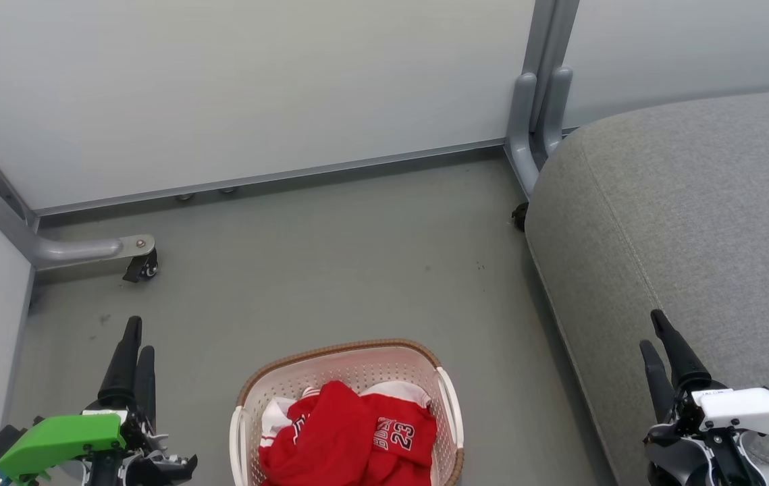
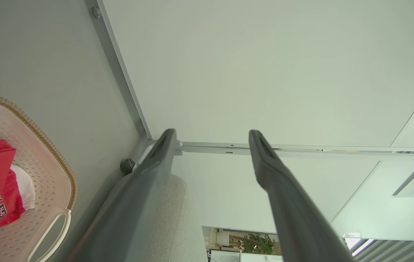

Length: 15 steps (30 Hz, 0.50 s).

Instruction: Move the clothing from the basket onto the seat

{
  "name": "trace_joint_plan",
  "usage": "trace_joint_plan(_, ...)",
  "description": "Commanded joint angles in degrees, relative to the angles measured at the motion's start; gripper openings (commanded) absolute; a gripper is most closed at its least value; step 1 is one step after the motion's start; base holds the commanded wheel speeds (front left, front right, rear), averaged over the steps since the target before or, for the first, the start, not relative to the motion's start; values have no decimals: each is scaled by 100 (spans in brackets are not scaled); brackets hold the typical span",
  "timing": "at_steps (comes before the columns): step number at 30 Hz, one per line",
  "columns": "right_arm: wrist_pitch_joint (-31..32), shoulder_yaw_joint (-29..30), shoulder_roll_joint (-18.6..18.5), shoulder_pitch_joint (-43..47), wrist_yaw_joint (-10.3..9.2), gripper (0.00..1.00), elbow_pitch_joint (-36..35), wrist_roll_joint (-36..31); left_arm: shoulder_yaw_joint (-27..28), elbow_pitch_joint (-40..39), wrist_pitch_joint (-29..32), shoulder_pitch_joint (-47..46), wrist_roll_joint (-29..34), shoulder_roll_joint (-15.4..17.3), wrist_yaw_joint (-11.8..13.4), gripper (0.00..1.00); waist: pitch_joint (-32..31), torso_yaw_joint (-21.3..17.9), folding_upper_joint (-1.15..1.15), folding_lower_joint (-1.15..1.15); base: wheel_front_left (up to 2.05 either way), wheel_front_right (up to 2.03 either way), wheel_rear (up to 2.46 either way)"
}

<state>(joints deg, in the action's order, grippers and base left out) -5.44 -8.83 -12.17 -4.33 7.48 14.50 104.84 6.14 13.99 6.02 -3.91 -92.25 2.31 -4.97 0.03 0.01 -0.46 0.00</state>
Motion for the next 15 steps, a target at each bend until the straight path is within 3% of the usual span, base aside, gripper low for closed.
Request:
trace_joint_plan(1,-42,49,-32,-89,3,100,-122,-140,-28,-138,-68,-101,69,21,-17,100,1,2,2,0,0,0,0)
trace_joint_plan(15,-213,222,143,-25,3,100,-398,-1124,-98,-374,-446,-118,1047,30,-65,100,21,15,7,0,0,0,0)
